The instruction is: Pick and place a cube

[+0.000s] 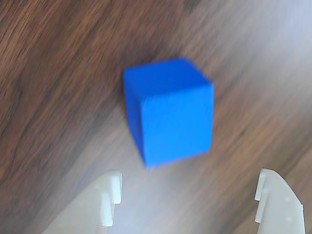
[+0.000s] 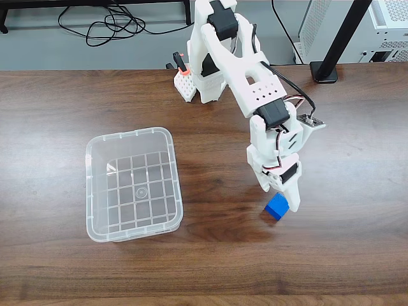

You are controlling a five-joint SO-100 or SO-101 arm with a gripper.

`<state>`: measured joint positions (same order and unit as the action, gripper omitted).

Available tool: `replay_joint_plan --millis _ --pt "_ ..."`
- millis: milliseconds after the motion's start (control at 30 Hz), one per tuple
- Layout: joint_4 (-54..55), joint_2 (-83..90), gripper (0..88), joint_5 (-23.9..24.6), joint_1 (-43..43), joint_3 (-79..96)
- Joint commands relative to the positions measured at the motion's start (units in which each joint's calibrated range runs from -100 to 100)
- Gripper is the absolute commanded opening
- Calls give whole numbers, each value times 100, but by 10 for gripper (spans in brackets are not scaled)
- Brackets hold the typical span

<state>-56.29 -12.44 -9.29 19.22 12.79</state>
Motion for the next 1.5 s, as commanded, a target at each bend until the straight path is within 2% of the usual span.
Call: replay_joint_plan --millis 0,267,400,533,767,900,1100,1300,1467 --pt "-71 -341 281 42 266 -898" --pt "-361 -1200 278 42 236 -1625" --pt "-523 -1530 204 42 214 -2011" --pt "-634 -1753 183 42 214 -2316" --pt "-702 -1729 135 31 -79 -2387" --pt "-1385 -1332 133 37 -402 -2953" --pt "-2690 -234 133 37 -1173 -4146" --pt "-3851 674 130 16 -2444 -4236" --pt "-4158 856 132 -159 -3626 -4227"
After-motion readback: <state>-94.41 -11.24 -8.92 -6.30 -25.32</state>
